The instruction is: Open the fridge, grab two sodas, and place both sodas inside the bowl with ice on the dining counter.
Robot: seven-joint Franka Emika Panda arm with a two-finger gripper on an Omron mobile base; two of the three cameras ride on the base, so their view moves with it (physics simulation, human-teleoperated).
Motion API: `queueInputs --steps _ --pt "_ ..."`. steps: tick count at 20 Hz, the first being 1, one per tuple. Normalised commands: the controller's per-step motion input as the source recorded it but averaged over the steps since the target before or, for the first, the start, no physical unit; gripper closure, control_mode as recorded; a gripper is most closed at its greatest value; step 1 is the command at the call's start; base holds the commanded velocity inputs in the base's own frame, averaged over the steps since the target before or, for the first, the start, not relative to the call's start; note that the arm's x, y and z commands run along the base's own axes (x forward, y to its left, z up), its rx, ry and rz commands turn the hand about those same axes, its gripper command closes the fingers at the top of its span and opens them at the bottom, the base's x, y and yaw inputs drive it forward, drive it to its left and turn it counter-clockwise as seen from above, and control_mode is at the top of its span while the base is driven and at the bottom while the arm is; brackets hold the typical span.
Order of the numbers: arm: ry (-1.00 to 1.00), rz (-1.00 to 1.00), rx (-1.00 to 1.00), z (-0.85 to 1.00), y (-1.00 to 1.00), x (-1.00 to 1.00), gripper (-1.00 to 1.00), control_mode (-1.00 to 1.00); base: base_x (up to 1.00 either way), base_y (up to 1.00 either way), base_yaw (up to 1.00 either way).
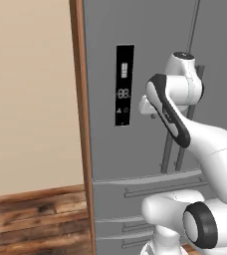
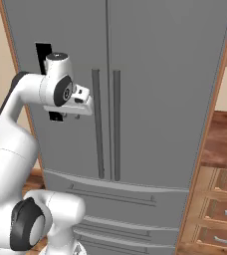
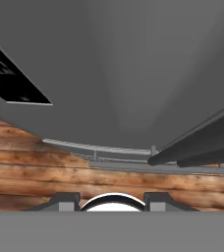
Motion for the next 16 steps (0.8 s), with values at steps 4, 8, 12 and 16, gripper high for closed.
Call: queueInputs --steps 4,8,12,16 --pt "0.00 0.00 0.00 0.00 0.00 -0.02 -1.00 1.00 -0.20 -0.02 0.00" --pt "0.00 0.00 0.00 0.00 0.00 0.00 -1.00 1.00 -0.56 -0.47 -0.01" --pt "0.00 0.00 0.00 0.00 0.00 0.00 -1.00 1.00 -0.33 -0.55 -0.01" --pt "0.00 0.00 0.00 0.00 0.00 0.00 -1.00 1.00 0.00 -0.31 0.00"
